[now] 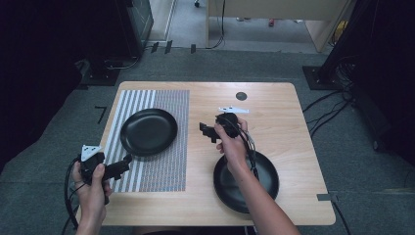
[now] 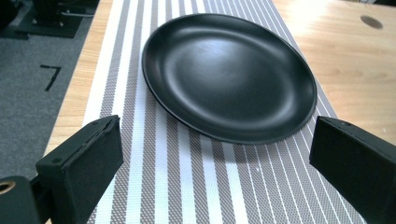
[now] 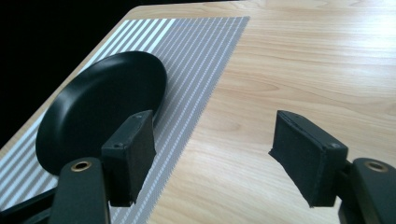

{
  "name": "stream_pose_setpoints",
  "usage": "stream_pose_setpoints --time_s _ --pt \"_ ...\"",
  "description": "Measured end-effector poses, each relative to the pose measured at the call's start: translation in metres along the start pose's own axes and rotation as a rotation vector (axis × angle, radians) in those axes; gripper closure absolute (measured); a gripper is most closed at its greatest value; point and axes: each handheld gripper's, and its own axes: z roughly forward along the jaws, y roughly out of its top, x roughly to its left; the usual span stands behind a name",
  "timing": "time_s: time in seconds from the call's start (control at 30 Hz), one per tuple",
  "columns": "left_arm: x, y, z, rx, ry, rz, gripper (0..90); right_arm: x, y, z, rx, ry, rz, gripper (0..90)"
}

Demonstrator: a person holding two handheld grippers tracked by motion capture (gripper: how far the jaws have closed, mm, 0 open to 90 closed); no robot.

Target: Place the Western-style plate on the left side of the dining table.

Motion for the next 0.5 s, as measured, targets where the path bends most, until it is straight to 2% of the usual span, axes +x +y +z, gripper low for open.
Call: stream_pose_setpoints --time_s 0.03,0.2,0.27,0.5 --pt "-0.001 -0.002 -0.001 -0.001 0.001 0.007 2.6 -0.004 -0.003 -0.007 -0.005 -0.007 0.0 29.5" --pt "-0.004 -0.011 -0.006 -0.015 -0.007 0.017 2.6 -0.015 -0.009 -0.021 -0.017 -0.015 0.006 29.4" --pt "-0.005 -0.016 -0.009 -0.023 0.019 0.03 2.6 -0.023 -0.015 -0.03 -0.022 -0.025 0.005 29.4" --pt "-0.007 -0.028 -0.012 -0.03 0.04 0.049 2.6 -0.037 -0.027 -0.048 -0.047 -0.031 0.013 29.1"
